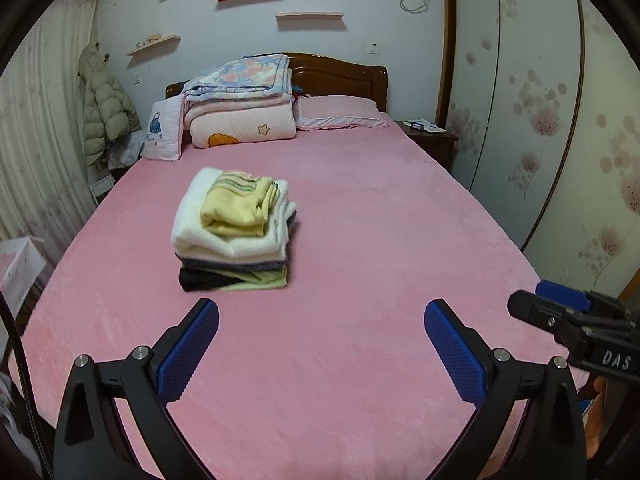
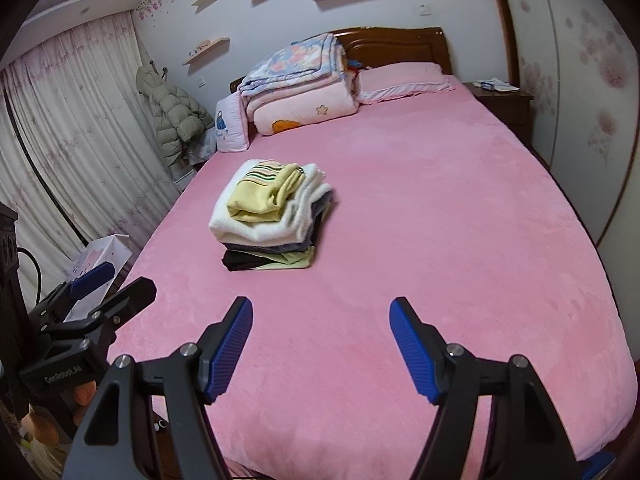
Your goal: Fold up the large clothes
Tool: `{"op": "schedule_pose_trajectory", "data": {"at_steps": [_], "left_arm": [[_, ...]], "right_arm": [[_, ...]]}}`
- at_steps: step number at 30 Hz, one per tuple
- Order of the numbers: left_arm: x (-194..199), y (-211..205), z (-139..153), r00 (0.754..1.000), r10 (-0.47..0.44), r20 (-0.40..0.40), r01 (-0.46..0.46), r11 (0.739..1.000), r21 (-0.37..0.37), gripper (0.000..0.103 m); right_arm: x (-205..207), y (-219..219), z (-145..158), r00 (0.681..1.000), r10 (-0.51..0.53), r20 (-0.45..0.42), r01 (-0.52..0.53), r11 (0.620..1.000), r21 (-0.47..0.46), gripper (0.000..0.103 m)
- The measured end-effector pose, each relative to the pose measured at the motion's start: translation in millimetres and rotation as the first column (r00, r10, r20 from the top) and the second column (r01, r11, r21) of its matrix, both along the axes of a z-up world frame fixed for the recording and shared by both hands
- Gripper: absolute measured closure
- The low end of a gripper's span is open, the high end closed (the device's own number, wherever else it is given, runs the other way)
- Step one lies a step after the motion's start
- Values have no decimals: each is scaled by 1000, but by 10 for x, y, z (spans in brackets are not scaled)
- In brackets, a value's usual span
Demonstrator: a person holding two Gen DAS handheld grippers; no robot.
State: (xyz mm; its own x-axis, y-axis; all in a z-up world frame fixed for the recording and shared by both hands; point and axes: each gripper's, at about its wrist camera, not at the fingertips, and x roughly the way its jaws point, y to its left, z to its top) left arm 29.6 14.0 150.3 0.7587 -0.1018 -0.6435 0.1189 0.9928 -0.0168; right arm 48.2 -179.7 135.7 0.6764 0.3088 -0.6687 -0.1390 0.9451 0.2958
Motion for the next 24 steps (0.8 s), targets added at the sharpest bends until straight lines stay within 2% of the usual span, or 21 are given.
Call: {"op": "schedule_pose_trajectory", "data": {"at_steps": [6, 13, 20, 24], "left_arm": [[-278, -30, -278, 998, 53, -39, -55, 997, -53, 1], [-427, -43, -537, 992, 102, -79, -104, 994, -19, 1], [-448, -95, -645, 991, 106, -81, -104, 994, 29, 1], [-407, -105, -705, 990, 98, -105, -96, 995, 24, 1]], "right_arm": [[-393, -106, -259, 998, -51, 24, 52, 998, -22, 32], [-600, -50, -500, 999, -46, 1, 46, 999, -6, 32], [-631, 101, -568, 999, -36, 21, 38, 995, -89, 32], [-601, 119, -619, 999, -35, 6, 35, 996, -87, 32]]}}
